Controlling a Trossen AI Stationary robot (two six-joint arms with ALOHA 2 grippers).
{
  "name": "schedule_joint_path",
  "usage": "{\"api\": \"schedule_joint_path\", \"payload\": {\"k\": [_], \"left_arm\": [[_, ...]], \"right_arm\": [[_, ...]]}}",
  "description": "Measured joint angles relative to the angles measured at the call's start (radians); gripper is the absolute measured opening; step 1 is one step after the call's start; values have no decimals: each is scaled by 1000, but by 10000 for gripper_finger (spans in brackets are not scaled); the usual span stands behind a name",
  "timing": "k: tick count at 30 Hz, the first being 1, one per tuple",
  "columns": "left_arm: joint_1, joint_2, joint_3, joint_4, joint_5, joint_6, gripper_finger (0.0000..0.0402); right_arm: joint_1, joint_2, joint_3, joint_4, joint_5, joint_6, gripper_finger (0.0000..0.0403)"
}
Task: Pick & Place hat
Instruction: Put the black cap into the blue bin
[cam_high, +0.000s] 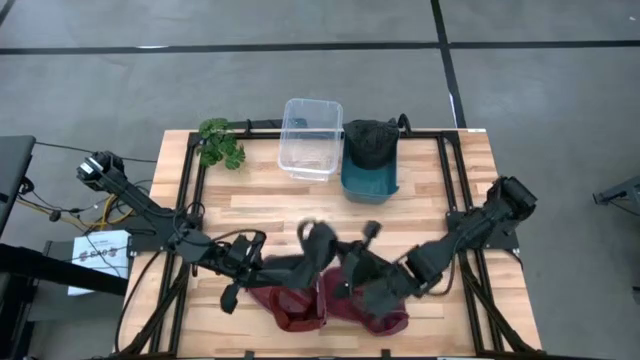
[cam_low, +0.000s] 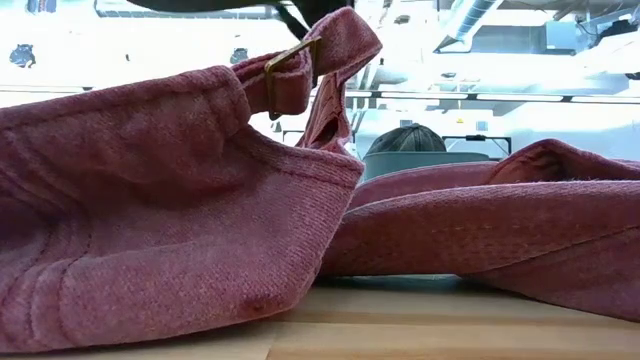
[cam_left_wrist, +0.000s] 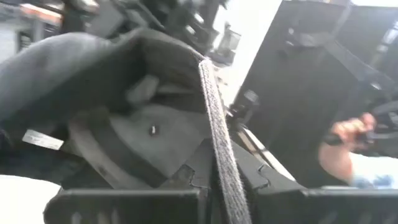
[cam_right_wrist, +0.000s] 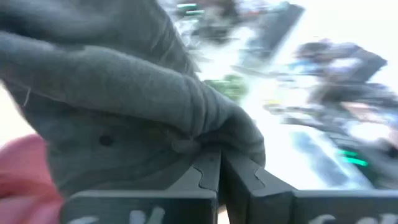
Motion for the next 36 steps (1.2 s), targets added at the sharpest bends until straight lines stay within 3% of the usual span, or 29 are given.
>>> {"api": "schedule_joint_path", "payload": {"k": [2,4,11,13,17,21,27,33,36], "left_arm": [[0,0,0,1,27,0,24],[2,0,0,-11,36,-1,24],[1,0,0,-60,47,-2,25],[1,0,0,-59,47,-2,28],[1,0,0,-59,55,-2,32],[1,0,0,-51,60,-1,30],[1,0,0,-26,60,4,31],[3,0,0,-22,60,6,29],[3,0,0,-22,60,6,31]], "right_arm": [[-17,-8,0,4,-197,-27,0],[-11,-9,0,7,-286,-32,0],[108,-33,0,-16,-292,-66,0],[140,-41,0,-10,-242,-58,0],[186,-54,0,-71,9,47,0],[158,-44,0,-144,45,174,0],[62,30,0,-114,-121,206,0],[-7,93,-1,257,-364,-85,0],[-19,91,-1,370,-420,-193,0]]}}
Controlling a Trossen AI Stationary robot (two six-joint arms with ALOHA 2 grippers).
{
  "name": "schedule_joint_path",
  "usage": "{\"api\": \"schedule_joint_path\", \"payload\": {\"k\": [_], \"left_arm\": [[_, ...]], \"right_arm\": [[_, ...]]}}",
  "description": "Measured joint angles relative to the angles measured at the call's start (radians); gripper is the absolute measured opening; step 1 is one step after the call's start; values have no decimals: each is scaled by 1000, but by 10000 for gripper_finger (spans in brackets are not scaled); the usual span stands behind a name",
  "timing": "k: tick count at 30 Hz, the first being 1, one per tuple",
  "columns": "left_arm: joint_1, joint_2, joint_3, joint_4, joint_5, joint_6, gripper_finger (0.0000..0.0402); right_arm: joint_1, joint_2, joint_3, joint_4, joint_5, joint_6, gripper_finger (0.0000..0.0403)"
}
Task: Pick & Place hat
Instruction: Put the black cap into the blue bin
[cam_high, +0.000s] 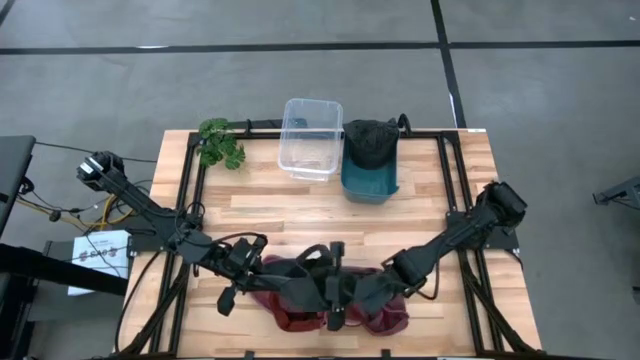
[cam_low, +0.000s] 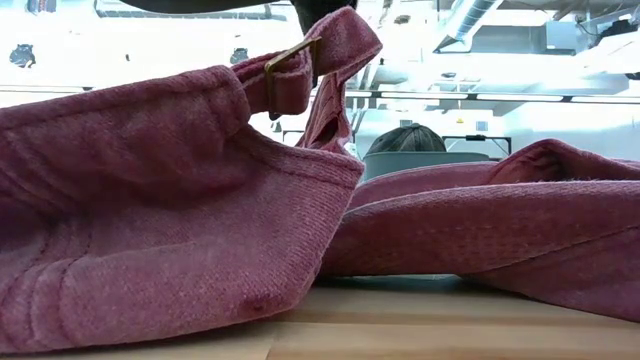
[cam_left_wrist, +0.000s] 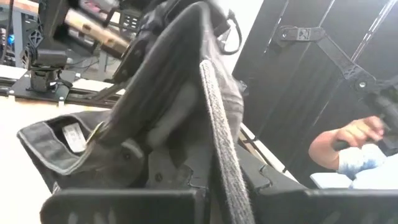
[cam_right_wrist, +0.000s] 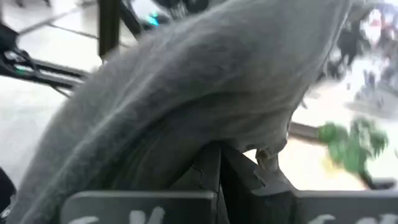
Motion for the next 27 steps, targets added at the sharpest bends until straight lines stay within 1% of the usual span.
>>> {"api": "schedule_joint_path", "payload": {"k": [3,6,9,11,12,13,17,20,22,23,24,27], "left_arm": [[0,0,0,0,5,0,31],[0,0,0,-1,6,7,30],[0,0,0,-2,7,19,31],[0,0,0,-4,8,25,31],[0,0,0,-4,7,32,31],[0,0,0,-4,7,38,31],[0,0,0,-4,5,44,29],[0,0,0,-4,6,45,30],[0,0,0,-4,6,50,31],[0,0,0,-4,5,51,31],[0,0,0,-4,5,53,31],[0,0,0,4,6,76,29]], "right_arm": [[-2,-11,0,59,-40,-81,0],[-1,-29,1,88,-161,-86,0],[4,-40,1,46,-288,-27,0],[14,-62,0,-42,-311,33,0],[21,-76,0,-79,-294,61,0],[33,-93,0,-123,-244,82,0],[105,-162,0,-229,59,83,0],[164,-211,0,-243,302,53,0],[197,-235,1,-275,414,60,0],[210,-245,1,-302,440,84,0],[220,-254,1,-337,445,120,0],[236,-266,1,-444,390,250,0]]}}
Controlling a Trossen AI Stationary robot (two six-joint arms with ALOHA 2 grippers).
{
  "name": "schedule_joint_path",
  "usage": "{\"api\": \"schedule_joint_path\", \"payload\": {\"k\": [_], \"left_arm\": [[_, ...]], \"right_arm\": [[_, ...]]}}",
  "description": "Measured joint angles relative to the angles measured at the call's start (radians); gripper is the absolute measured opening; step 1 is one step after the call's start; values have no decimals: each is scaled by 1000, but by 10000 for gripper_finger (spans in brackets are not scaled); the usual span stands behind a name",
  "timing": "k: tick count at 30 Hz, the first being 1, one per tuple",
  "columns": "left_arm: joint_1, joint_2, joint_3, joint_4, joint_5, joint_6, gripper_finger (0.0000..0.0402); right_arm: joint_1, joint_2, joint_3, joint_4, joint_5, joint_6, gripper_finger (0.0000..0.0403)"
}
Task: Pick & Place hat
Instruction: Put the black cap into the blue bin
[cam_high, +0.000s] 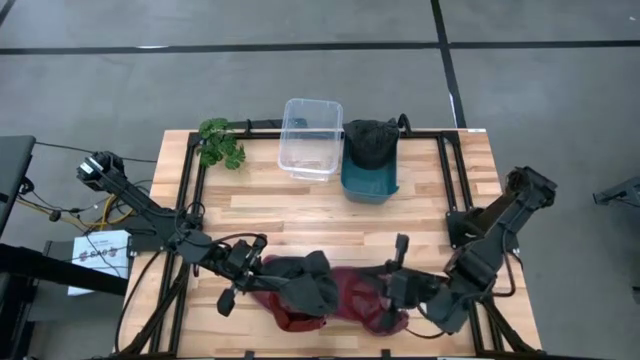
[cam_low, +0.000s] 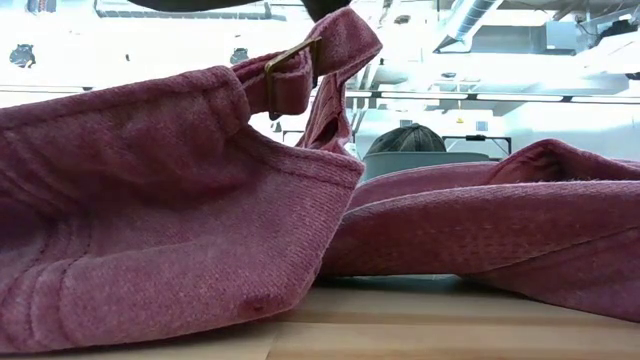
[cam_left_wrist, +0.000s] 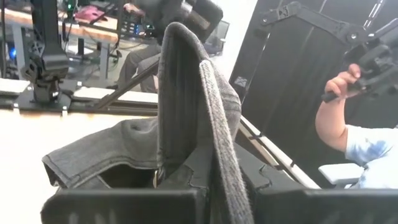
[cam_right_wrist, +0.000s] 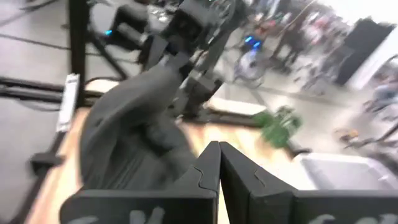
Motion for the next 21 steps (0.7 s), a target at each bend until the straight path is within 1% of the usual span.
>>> {"api": "schedule_joint_path", "payload": {"k": [3,5,7,10,13,15,18,21], "left_arm": [[0,0,0,21,0,39,29],[-3,0,0,36,0,61,30],[-9,0,0,49,0,78,30],[-21,0,0,52,1,82,27],[-31,0,0,52,0,116,26],[-34,0,0,51,-4,149,26],[-31,8,0,49,-5,209,26],[-15,28,0,44,-6,258,25]], "right_arm": [[6,30,0,-71,-60,49,0],[13,62,0,-83,-91,25,0],[25,96,0,-71,-101,-17,0],[51,142,0,-69,-103,-15,0],[93,191,0,-102,-103,40,0],[119,230,0,-146,-99,120,0],[153,299,-2,-238,-42,274,0],[173,354,-49,-282,82,408,0]]}}
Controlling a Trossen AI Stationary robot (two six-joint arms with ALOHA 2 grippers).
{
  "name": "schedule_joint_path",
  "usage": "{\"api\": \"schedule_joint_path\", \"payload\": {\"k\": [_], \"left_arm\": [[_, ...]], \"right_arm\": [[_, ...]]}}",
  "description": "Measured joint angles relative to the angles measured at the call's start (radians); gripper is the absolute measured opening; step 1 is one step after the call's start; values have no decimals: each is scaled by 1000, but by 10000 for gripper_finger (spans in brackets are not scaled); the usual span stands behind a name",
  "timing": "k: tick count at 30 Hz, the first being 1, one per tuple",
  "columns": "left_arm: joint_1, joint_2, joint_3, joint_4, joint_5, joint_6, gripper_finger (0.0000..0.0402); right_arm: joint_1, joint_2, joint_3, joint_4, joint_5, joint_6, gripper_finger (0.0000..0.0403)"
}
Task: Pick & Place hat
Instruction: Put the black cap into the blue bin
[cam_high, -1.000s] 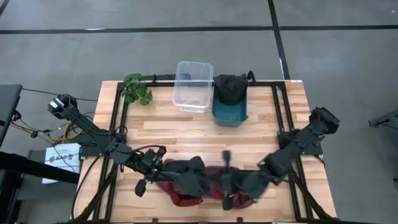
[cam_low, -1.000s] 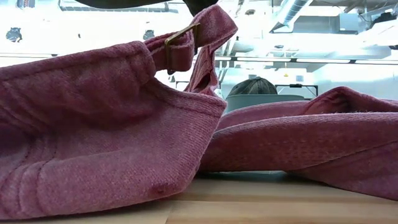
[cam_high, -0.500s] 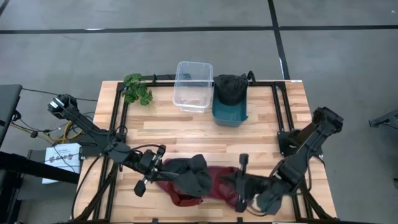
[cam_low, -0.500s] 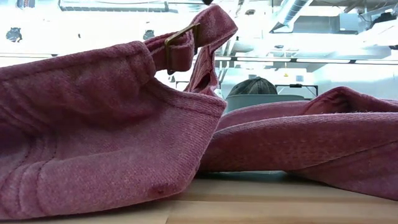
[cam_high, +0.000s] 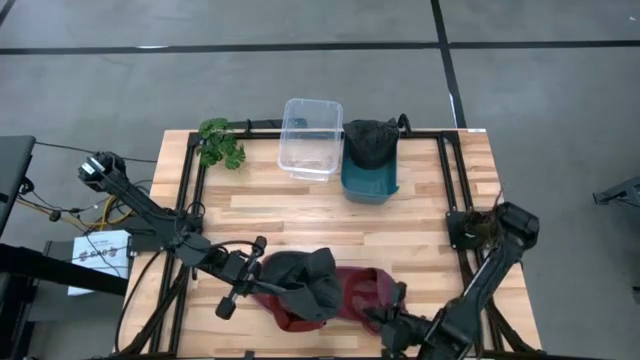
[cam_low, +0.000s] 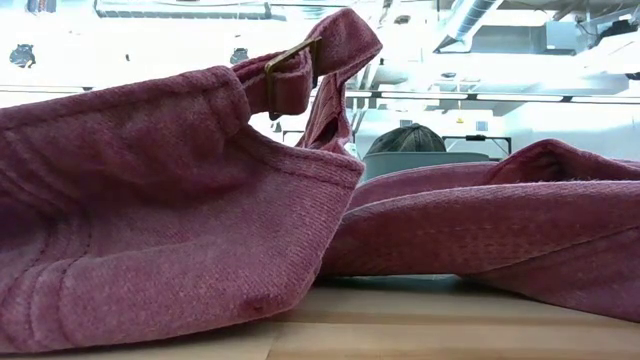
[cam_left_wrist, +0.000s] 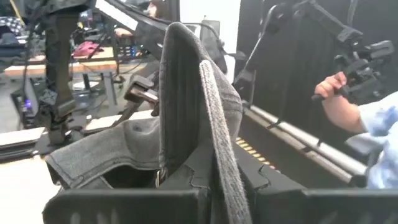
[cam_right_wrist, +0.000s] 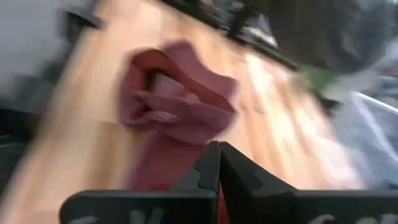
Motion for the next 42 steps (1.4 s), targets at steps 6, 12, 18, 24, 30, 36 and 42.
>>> {"api": "schedule_joint_path", "payload": {"k": [6,12,18,24,30,36,42], "left_arm": [[123,-5,0,-60,23,-5,24],[305,-72,0,-88,239,16,24],[439,-128,0,-90,370,78,24],[512,-153,-54,-9,436,104,24],[555,-149,-172,192,458,62,24],[594,-156,-313,366,460,40,24],[712,-157,-406,531,555,40,26]], "right_arm": [[-7,-48,-211,14,62,223,0],[-21,-211,-397,176,150,139,0],[-25,-390,-562,410,182,-109,0],[-121,-557,-761,896,-23,-591,0],[-306,-680,-944,1281,-452,-945,0],[-419,-792,-1072,1324,-453,-940,0],[-465,-876,-1120,1336,-449,-924,0]]}}
